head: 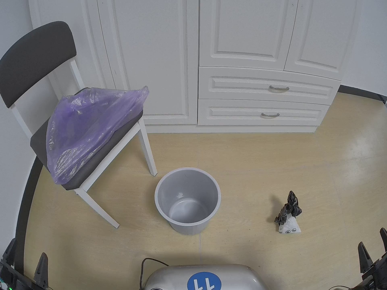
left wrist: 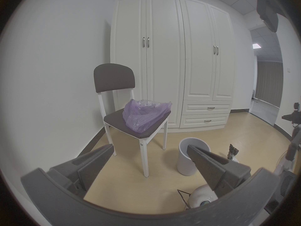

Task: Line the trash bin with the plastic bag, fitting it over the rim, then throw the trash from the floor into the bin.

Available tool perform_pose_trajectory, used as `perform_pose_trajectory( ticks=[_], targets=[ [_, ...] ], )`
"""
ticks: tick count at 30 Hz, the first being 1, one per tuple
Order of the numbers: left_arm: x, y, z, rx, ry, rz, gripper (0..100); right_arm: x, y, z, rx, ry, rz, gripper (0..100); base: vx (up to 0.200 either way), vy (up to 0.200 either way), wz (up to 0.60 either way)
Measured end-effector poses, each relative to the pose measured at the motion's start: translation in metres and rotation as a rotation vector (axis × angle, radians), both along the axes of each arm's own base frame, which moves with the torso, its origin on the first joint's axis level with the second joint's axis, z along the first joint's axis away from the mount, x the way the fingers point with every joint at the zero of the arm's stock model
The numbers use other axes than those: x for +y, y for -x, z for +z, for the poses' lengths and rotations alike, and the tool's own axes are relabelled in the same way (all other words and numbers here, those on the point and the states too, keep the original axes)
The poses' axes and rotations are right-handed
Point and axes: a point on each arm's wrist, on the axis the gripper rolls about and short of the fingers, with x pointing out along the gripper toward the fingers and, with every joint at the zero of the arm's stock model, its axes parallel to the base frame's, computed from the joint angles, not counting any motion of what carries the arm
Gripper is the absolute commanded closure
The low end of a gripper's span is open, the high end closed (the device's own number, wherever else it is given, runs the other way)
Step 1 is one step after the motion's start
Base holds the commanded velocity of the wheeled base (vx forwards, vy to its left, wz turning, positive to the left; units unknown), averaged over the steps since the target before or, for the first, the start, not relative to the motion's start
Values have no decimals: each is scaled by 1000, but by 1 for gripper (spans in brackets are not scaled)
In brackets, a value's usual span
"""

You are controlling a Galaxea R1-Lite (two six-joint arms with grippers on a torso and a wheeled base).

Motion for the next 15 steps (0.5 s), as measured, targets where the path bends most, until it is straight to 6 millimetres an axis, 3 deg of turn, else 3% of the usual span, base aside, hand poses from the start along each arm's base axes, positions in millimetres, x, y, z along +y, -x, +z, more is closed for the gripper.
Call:
perform_pose_trajectory(
  ticks=[15],
  targets=[
    [0,0,0,0,0,0,0,0,0,0,1,1,1,0,0,0,0]
  ],
)
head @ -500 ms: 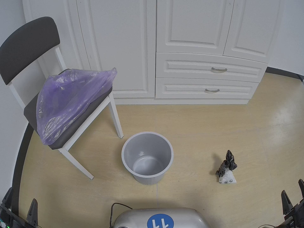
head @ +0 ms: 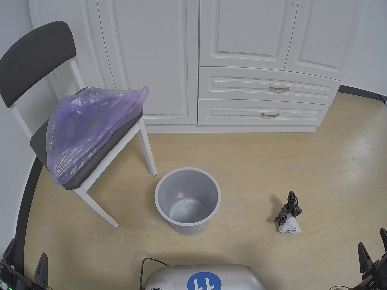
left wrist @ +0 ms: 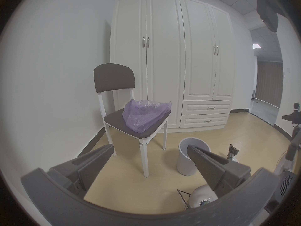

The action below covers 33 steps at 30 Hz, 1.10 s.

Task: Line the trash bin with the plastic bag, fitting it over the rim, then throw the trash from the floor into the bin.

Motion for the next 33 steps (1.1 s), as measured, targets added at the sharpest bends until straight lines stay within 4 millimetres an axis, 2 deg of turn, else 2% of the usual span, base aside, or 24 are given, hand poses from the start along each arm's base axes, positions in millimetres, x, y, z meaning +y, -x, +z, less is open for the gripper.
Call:
perform_pose_trajectory(
  ticks=[33],
  targets=[
    [0,0,0,0,0,0,0,0,0,0,0,-7,0,0,0,0,0]
  ],
)
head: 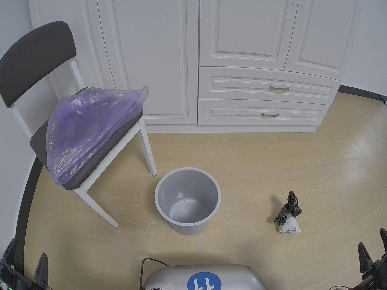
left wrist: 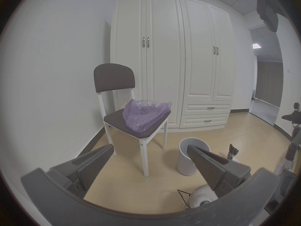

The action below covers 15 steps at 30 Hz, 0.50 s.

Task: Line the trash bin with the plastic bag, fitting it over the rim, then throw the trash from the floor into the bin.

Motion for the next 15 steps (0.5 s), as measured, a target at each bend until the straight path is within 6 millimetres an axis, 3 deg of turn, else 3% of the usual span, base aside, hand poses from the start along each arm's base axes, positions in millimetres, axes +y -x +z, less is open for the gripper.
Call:
perform_pose_trajectory(
  ticks=[15],
  targets=[
    [0,0,0,1,-11,-6,0,0,0,0,1,49,0,0,0,0,0]
  ],
)
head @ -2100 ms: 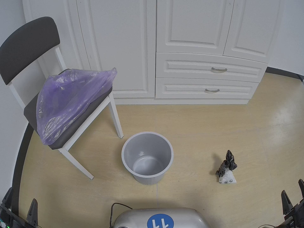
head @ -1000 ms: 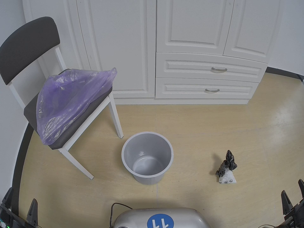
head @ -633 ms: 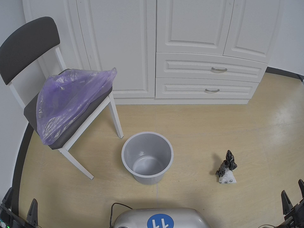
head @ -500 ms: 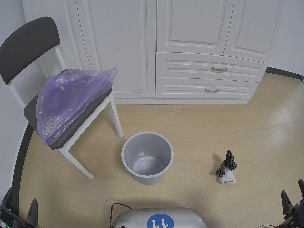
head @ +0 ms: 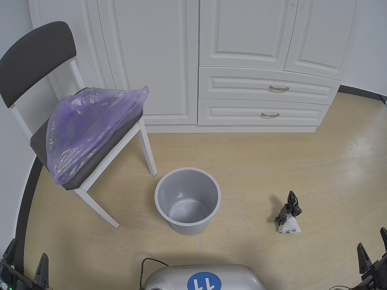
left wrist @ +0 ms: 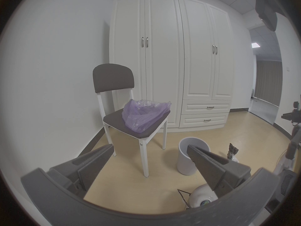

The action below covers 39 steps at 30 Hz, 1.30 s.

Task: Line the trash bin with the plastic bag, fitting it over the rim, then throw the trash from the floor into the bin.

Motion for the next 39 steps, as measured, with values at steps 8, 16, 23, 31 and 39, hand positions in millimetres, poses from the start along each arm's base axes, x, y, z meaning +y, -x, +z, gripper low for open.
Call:
perform_pose_trajectory(
  ticks=[8,16,23,31,39],
  targets=[
    [0,0,0,0,-3,-2,0,0,0,0,-1,14,6,0,0,0,0],
    [0,0,0,-1,40,5,0,0,0,0,-2,-36,5,0,0,0,0],
    [0,0,4,-36,35,20,0,0,0,3,-30,-11,19,0,0,0,0],
    [0,12,45,-220,49,-22,0,4,8,37,-251,74,164,0,0,0,0],
    [1,10,64,-129,21,-40,0,5,7,61,-134,68,173,0,0,0,0]
  ],
)
